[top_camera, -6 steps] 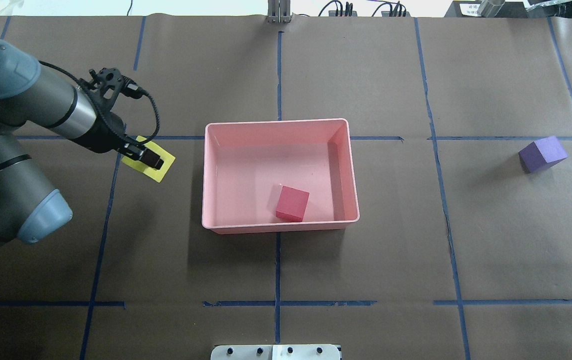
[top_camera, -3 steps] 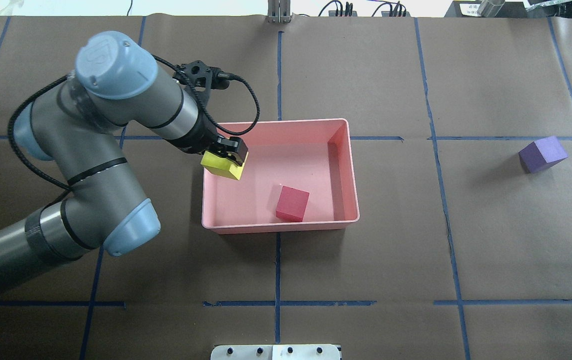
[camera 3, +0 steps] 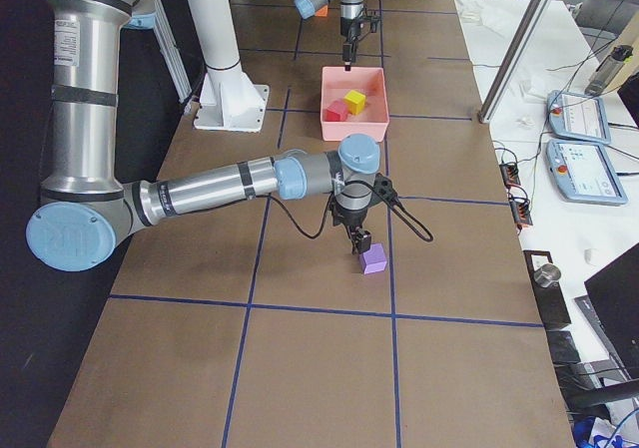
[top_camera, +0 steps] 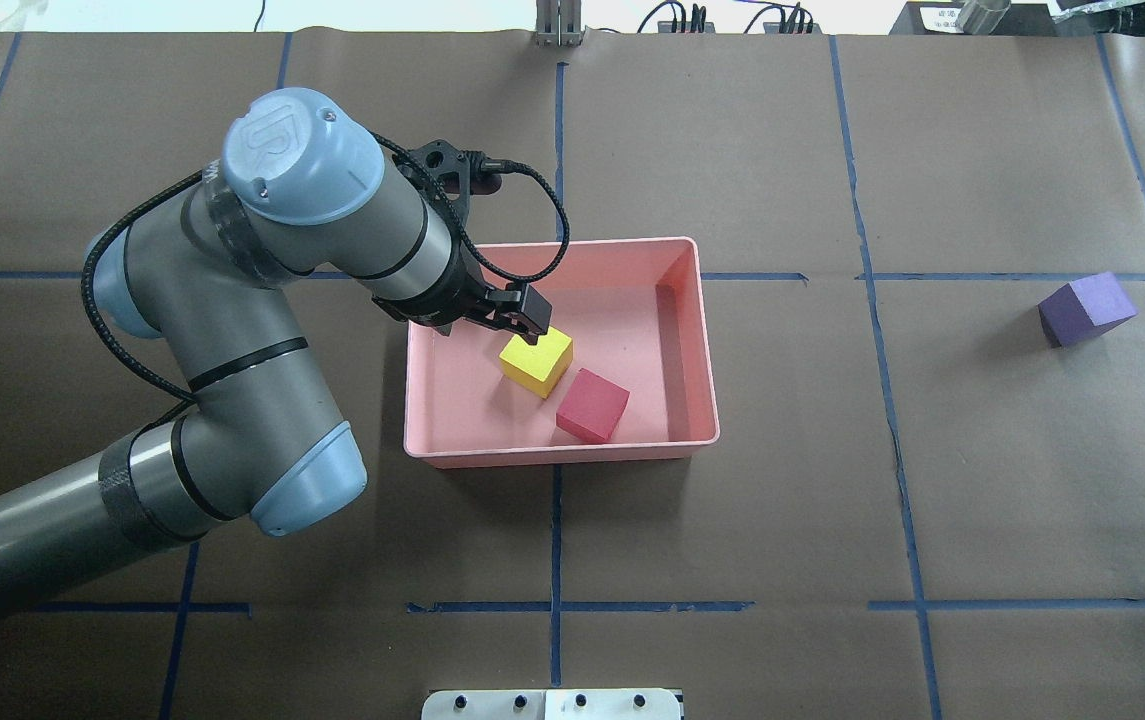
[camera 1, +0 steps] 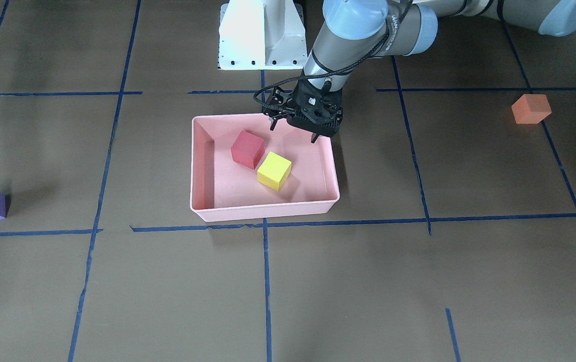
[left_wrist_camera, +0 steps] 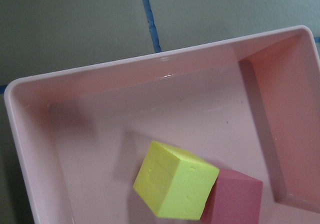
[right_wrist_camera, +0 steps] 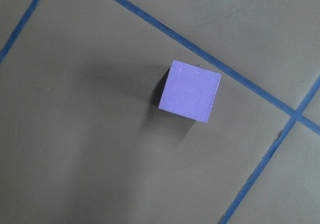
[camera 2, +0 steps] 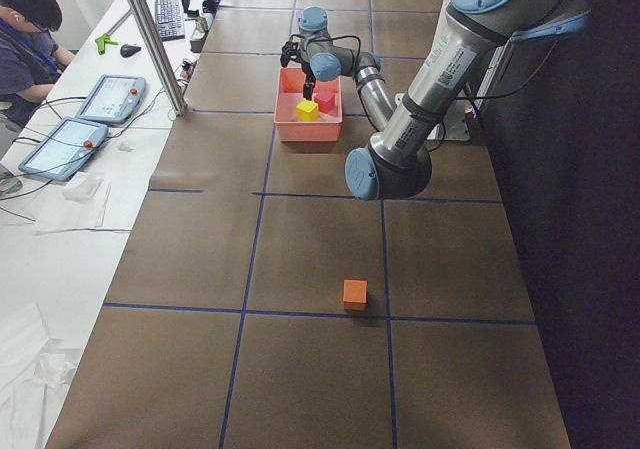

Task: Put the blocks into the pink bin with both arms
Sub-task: 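Lift the yellow cube with the left gripper and drop it into the bin, then grasp the purple cube with the right gripper while the left gripper holds above the bin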

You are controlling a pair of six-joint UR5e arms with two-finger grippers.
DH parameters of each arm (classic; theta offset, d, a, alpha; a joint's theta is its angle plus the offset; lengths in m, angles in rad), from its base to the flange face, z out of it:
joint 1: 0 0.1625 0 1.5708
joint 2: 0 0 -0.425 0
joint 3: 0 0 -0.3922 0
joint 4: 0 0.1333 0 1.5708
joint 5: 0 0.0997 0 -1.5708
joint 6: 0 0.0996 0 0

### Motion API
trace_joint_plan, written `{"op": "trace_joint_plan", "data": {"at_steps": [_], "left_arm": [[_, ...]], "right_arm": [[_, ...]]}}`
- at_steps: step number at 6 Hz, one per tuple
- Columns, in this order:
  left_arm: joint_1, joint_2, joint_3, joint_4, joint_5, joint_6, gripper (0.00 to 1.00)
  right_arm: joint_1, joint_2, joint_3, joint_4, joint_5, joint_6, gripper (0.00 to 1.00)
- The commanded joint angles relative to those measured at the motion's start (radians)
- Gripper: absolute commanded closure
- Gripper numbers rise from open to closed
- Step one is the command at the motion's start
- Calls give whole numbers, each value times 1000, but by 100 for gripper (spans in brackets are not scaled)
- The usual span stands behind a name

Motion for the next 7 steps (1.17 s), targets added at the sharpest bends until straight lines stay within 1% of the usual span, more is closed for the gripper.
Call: {"op": "trace_joint_plan", "data": {"at_steps": [1, 3, 4, 5, 7], "left_arm": [[1, 1, -3, 0, 2, 0, 0], [4, 1, -3, 0, 2, 2, 0], [5, 1, -3, 0, 2, 2, 0], [5, 1, -3, 0, 2, 2, 0], [7, 3, -3, 0, 2, 2, 0]], "right_arm": [[-66, 29, -148, 245, -12, 218, 0], [-109, 136, -271, 257, -35, 248, 0], [-131, 167, -291, 257, -38, 257, 0], [-164, 184, -305, 257, -59, 279, 0], [-209, 201, -377, 258, -88, 279, 0]]}}
